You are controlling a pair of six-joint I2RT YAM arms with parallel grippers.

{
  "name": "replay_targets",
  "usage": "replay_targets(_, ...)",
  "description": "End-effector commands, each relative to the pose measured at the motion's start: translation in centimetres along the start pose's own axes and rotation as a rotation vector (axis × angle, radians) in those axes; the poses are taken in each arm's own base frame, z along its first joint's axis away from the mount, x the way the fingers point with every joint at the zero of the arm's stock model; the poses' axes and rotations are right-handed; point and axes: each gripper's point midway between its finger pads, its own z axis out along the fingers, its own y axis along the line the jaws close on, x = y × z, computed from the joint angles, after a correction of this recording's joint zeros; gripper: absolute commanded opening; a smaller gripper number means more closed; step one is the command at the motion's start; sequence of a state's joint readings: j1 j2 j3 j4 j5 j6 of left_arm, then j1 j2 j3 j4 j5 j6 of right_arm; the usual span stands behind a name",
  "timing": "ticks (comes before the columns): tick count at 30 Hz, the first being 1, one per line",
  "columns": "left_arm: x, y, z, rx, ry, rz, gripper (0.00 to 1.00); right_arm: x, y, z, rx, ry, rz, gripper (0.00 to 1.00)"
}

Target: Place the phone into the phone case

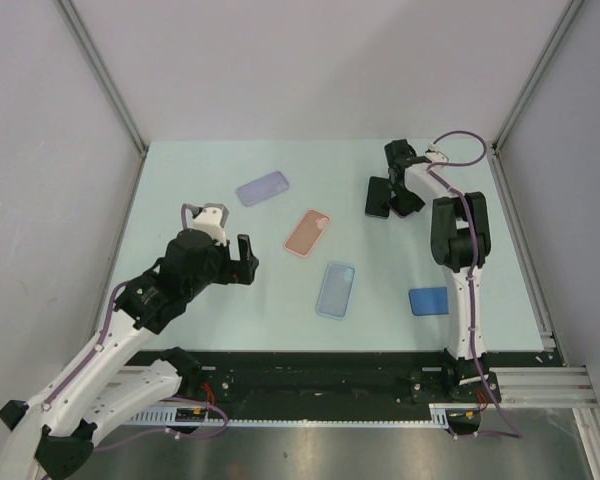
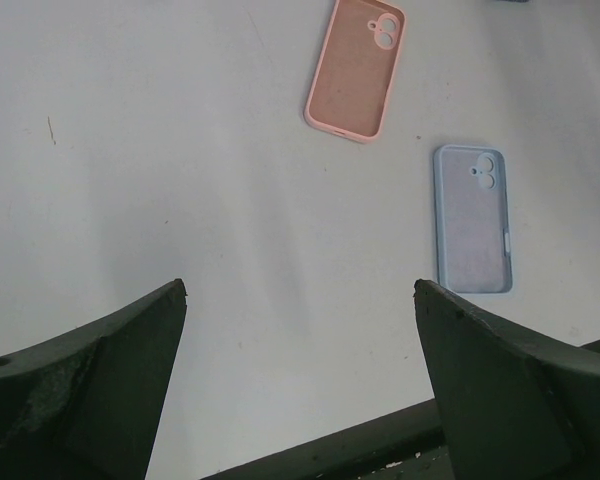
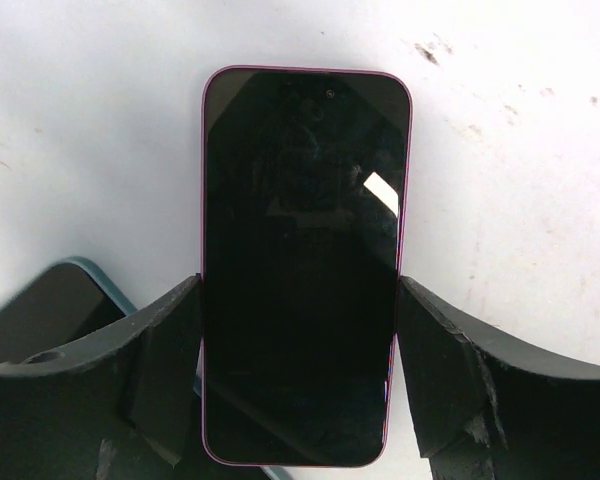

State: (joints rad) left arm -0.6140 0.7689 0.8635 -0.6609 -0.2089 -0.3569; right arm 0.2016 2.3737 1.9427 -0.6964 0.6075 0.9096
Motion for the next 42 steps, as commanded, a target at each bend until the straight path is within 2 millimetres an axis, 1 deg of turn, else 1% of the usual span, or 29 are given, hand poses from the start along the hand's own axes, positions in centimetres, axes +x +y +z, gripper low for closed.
replay_targets(1, -0.9, 0.7, -0.4, -0.027, -0.049, -0.002, 1.0, -0.4, -1.0, -1.0, -0.075, 0.016, -0.033, 0.58)
replay_targets(3, -1.0, 0.7, -0.5, -0.025, -0.055, -0.002, 1.0, -0.2, -2.1, -1.6, -0.101, 0.018, -0.057, 0.55)
replay_targets(4, -1.0, 0.7, -0.5, -0.025, -0.054, -0.002, 1.0, -0.1, -2.3, -2.0, -0.121, 0.025, -0.064, 0.54)
replay_targets(5, -1.0, 0.7, -0.5, -0.027, -0.054, -0.003, 1.0, -0.6, -2.4, -2.8, -0.145, 0.014, -0.064, 0.54)
replay_targets(6, -0.9, 0.6, -0.5, -0.025, -0.05, -0.001, 0.99, 0.3, -3.4, -2.8, -0.137, 0.032, -0.098, 0.52)
replay_targets(8, -0.9, 0.6, -0.4, -0.023, -0.048, -0.001, 1.0, 1.4, -4.4, -3.7, -0.165, 0.064, -0.143, 0.5)
replay_targets(10, -0.9, 0.6, -0.5, -0.022, -0.051, -0.002, 1.0, 2.4, -4.6, -4.6, -0.19, 0.076, -0.192, 0.49)
replay_targets(11, -1.0, 0.6, -0.5, -0.022, -0.054, -0.002, 1.0, 2.6, -4.7, -5.5, -0.206, 0.07, -0.226, 0.49)
replay_targets(12, -1.0, 0.6, -0.5, -0.024, -0.053, -0.002, 1.0, 3.8, -5.4, -5.7, -0.195, 0.085, -0.261, 0.48)
replay_targets(13, -1.0, 0.7, -0.5, -0.025, -0.054, -0.002, 1.0, 4.9, -5.3, -6.6, -0.208, 0.091, -0.301, 0.48)
replay_targets(14, -1.0, 0.7, -0.5, -0.028, -0.056, -0.005, 1.0, 5.2, -5.5, -7.4, -0.218, 0.085, -0.318, 0.47)
replay_targets(15, -1.0, 0.8, -0.5, -0.031, -0.056, -0.004, 1.0, 6.4, -6.3, -7.7, -0.214, 0.101, -0.357, 0.47)
replay_targets(17, -1.0, 0.8, -0.6, -0.032, -0.058, -0.006, 0.99, 8.5, -5.9, -9.2, -0.267, 0.123, -0.413, 0.45)
replay_targets(18, -1.0, 0.8, -0.6, -0.034, -0.057, -0.005, 1.0, 8.6, -5.7, -10.4, -0.301, 0.114, -0.426, 0.45)
replay_targets(19, -1.0, 0.8, -0.6, -0.033, -0.06, -0.006, 1.0, 9.7, -6.3, -10.5, -0.309, 0.127, -0.447, 0.45)
replay_targets(20, -1.0, 0.8, -0.6, -0.035, -0.059, -0.007, 1.0, 10.6, -5.9, -11.6, -0.348, 0.137, -0.469, 0.45)
replay_targets(21, -1.1, 0.8, -0.6, -0.034, -0.06, -0.008, 1.0, 10.5, -5.9, -12.5, -0.375, 0.132, -0.467, 0.45)
replay_targets(22, -1.1, 0.8, -0.7, -0.032, -0.062, -0.008, 1.0, 11.1, -6.3, -12.9, -0.387, 0.139, -0.471, 0.45)
replay_targets(24, -1.1, 0.8, -0.8, -0.031, -0.065, -0.009, 1.0, 12.2, -6.3, -14.3, -0.431, 0.153, -0.488, 0.44)
replay_targets(26, -1.2, 1.0, -1.0, -0.036, -0.077, -0.014, 1.0, 12.7, -6.8, -15.5, -0.459, 0.15, -0.479, 0.43)
replay_targets(27, -1.2, 1.0, -1.0, -0.038, -0.077, -0.016, 1.0, 13.2, -6.7, -16.3, -0.486, 0.143, -0.483, 0.43)
replay_targets(28, -1.2, 1.0, -1.0, -0.039, -0.079, -0.016, 1.0, 12.9, -6.5, -17.1, -0.516, 0.124, -0.467, 0.43)
replay_targets(29, -1.2, 1.0, -1.0, -0.037, -0.08, -0.016, 1.0, 13.5, -7.1, -17.3, -0.519, 0.13, -0.462, 0.42)
replay_targets(31, -1.2, 1.1, -1.0, -0.04, -0.078, -0.017, 1.0, 14.1, -7.2, -18.3, -0.541, 0.131, -0.461, 0.42)
replay_targets(33, -1.2, 1.0, -1.0, -0.039, -0.075, -0.016, 1.0, 14.0, -7.4, -19.6, -0.56, 0.123, -0.438, 0.42)
replay_targets(36, -1.2, 1.1, -1.0, -0.042, -0.079, -0.019, 1.0, 14.4, -7.3, -21.8, -0.602, 0.113, -0.415, 0.41)
replay_targets(37, -1.3, 1.1, -1.0, -0.043, -0.081, -0.02, 1.0, 15.2, -7.2, -23.0, -0.623, 0.114, -0.425, 0.4)
replay_targets(38, -1.2, 1.1, -1.0, -0.041, -0.08, -0.02, 1.0, 14.9, -7.1, -23.8, -0.635, 0.095, -0.41, 0.4)
replay_targets(42, -1.3, 1.0, -1.1, -0.038, -0.082, -0.02, 1.0, 16.4, -6.7, -26.8, -0.684, 0.093, -0.356, 0.4)
